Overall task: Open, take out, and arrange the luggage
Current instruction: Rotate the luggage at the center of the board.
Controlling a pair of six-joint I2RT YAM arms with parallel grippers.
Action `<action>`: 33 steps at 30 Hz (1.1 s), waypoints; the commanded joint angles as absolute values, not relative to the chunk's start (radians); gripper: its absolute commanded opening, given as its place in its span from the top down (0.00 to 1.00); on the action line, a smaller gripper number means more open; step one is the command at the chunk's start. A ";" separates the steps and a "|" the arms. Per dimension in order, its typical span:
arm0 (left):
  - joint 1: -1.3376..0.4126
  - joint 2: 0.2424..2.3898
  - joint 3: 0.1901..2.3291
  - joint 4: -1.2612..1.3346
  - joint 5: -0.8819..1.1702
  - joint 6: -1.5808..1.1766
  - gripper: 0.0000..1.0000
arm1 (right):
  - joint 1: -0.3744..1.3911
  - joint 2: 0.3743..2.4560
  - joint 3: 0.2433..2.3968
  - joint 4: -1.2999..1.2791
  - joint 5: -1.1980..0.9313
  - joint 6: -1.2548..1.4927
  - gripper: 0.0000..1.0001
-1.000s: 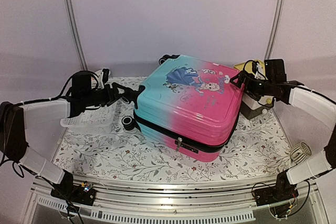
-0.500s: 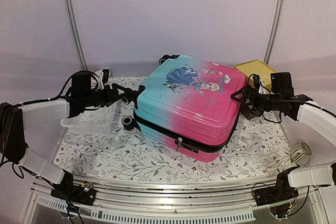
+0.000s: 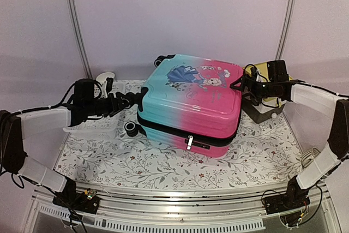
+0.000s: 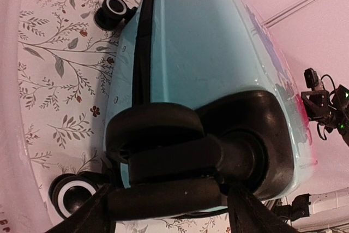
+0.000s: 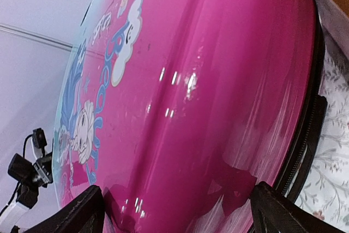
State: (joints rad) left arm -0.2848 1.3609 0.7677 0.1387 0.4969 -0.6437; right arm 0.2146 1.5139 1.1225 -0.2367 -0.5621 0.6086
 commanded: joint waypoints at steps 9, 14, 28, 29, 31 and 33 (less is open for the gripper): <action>-0.337 1.244 0.688 0.183 0.597 -0.625 0.29 | 0.242 1.405 1.065 -0.161 -0.390 0.447 0.01; -0.336 1.222 0.678 0.168 0.593 -0.615 0.29 | 0.242 1.260 0.969 -0.219 -0.371 0.421 0.01; -0.343 1.209 0.678 0.167 0.591 -0.621 0.29 | 0.243 1.294 0.874 -0.122 -0.642 0.494 0.02; -0.345 1.209 0.678 0.167 0.591 -0.620 0.29 | 0.244 1.319 0.879 -0.097 -0.649 0.506 0.02; -0.349 1.209 0.674 0.167 0.591 -0.620 0.29 | 0.242 1.374 0.905 -0.056 -0.642 0.524 0.02; -0.351 1.215 0.672 0.169 0.592 -0.620 0.29 | 0.242 1.440 0.958 -0.039 -0.618 0.533 0.03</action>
